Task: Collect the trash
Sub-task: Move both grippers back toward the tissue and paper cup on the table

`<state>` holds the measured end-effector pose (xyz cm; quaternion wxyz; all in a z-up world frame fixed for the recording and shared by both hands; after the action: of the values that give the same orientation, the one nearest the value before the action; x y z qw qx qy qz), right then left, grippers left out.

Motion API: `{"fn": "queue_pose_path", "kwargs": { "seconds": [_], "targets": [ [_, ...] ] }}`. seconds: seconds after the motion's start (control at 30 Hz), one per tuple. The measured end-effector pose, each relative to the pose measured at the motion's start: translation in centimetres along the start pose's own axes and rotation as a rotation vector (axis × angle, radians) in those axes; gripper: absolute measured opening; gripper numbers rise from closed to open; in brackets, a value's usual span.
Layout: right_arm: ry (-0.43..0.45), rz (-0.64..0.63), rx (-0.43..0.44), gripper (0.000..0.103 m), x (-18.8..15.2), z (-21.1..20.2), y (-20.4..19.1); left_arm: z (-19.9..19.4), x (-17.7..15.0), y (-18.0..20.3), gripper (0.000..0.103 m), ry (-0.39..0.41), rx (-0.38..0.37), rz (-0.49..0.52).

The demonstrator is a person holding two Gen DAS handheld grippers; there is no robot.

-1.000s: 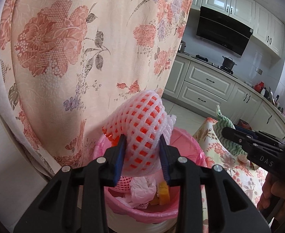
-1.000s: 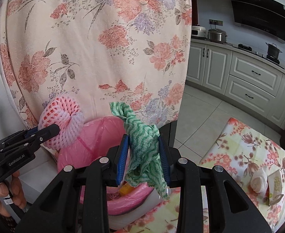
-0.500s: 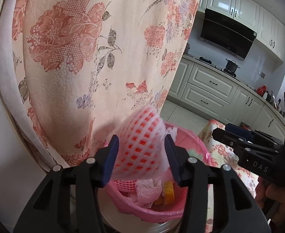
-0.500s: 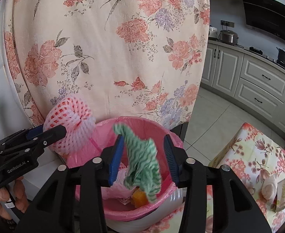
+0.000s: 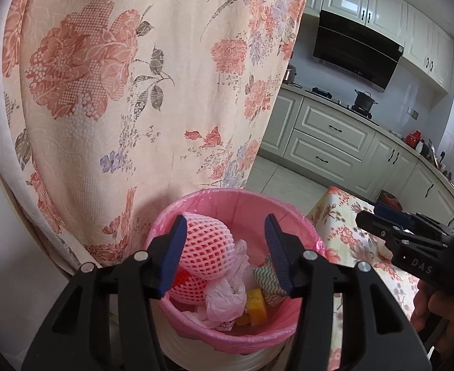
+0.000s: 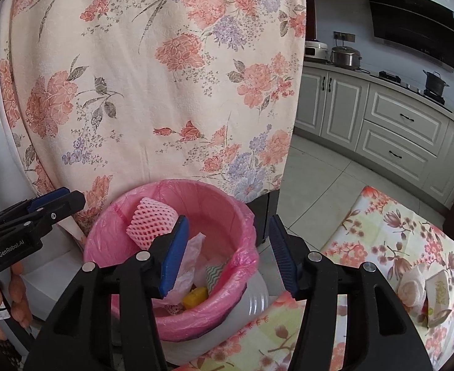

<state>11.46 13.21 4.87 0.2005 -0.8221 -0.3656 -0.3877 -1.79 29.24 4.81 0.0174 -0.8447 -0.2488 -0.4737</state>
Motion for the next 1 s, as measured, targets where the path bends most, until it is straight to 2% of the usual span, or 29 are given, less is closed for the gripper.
{"fn": "queue_pose_path", "kwargs": {
  "seconds": [0.27, 0.73, 1.0],
  "targets": [
    [0.017, 0.064, -0.067, 0.054, -2.1, -3.0, 5.0, 0.0, -0.4, 4.0, 0.051, -0.007, -0.044, 0.043],
    [0.047, 0.186, -0.205, 0.055, -6.5, -9.3, 15.2, 0.9, -0.9, 13.9, 0.052, -0.025, -0.149, 0.141],
    [0.061, 0.237, -0.268, 0.058, -8.6, -11.9, 19.7, 1.9, -1.4, 18.8, 0.052, -0.044, -0.201, 0.193]
  ]
}}
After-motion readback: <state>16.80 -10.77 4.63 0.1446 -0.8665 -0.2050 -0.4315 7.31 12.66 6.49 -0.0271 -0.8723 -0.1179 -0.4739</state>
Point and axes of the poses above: each gripper's, at about its wrist camera, not at the fingertips, and z roughly the way its jaws point, y to its right, x to its top, the point moved 3 cm from there along z, roughly the way its jaws point, and after that the axes turned 1 degree about -y, right-handed, at the moved point
